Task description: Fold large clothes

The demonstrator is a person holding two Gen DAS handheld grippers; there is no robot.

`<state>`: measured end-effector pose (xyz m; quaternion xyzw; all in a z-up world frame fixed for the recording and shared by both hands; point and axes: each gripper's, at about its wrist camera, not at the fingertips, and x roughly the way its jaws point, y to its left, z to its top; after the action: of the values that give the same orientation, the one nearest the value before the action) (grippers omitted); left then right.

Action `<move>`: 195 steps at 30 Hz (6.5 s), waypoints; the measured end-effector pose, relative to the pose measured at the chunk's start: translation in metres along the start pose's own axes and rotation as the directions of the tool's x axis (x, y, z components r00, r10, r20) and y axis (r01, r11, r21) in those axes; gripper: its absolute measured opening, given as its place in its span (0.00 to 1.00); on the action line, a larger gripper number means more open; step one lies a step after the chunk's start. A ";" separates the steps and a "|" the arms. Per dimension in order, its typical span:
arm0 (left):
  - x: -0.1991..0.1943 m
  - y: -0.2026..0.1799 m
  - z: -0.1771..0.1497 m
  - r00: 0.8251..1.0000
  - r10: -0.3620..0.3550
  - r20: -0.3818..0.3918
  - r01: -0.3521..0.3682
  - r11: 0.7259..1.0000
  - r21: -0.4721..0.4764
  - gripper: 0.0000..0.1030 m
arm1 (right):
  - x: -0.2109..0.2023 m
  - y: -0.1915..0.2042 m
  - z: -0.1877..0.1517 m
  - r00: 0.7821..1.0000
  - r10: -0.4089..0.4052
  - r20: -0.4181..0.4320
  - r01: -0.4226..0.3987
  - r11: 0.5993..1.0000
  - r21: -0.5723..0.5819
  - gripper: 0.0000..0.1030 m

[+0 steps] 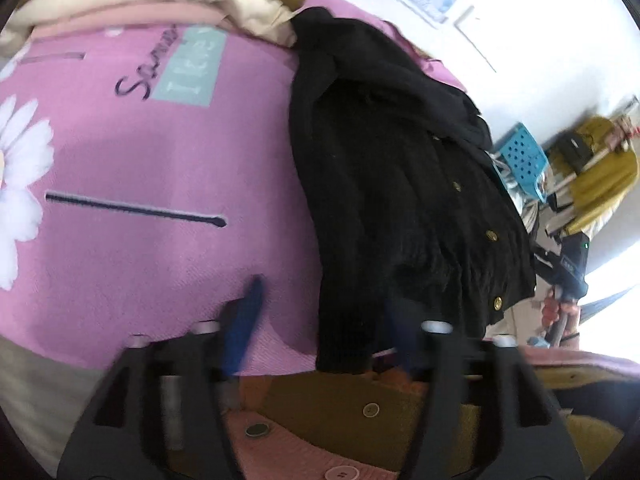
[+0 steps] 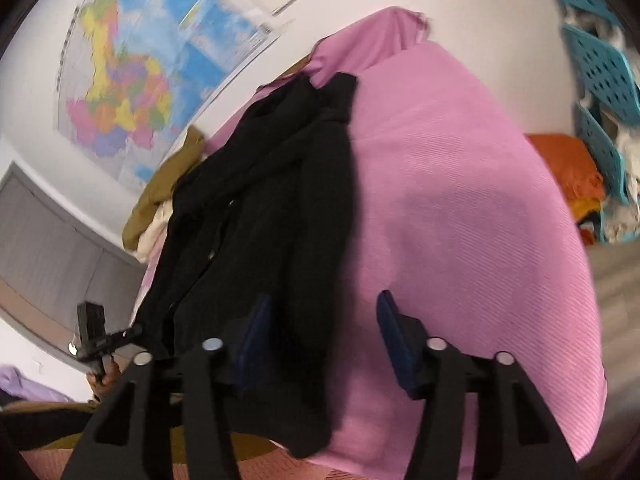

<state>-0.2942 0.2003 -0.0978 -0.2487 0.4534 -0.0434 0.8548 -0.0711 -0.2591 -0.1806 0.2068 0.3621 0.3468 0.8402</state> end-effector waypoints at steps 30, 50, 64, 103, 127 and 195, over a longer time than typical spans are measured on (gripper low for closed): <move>0.012 -0.042 0.022 0.982 -0.180 0.050 0.181 0.983 -0.015 0.10 | -0.010 0.057 0.012 0.909 0.412 0.064 -0.408 0.911 -0.059 0.06; 0.001 -0.038 0.058 0.987 -0.153 0.051 0.155 0.988 -0.025 0.10 | -0.019 0.070 0.059 0.894 0.426 0.138 -0.419 0.905 -0.077 0.06; -0.026 -0.061 0.136 0.987 -0.114 0.113 0.109 0.993 0.051 0.10 | -0.007 0.082 0.135 0.858 0.461 0.227 -0.463 0.885 -0.050 0.06; 0.067 -0.055 0.332 0.999 0.041 -0.008 -0.041 0.999 0.005 0.10 | 0.109 0.046 0.295 0.941 0.286 0.183 -0.320 0.927 0.197 0.06; 0.111 -0.050 0.347 0.996 0.049 -0.069 -0.048 0.999 0.023 0.46 | 0.141 0.068 0.302 0.995 0.014 0.103 -0.014 1.000 0.005 0.55; 0.165 -0.101 0.293 0.975 0.198 0.102 -0.220 0.926 0.306 0.78 | 0.153 0.015 0.270 0.975 -0.202 0.089 0.205 0.978 -0.029 0.58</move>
<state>0.0508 0.1754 -0.0386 -0.0605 0.4348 -0.0155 0.8984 0.2014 -0.1634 -0.0667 0.1674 0.3383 0.2563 0.8899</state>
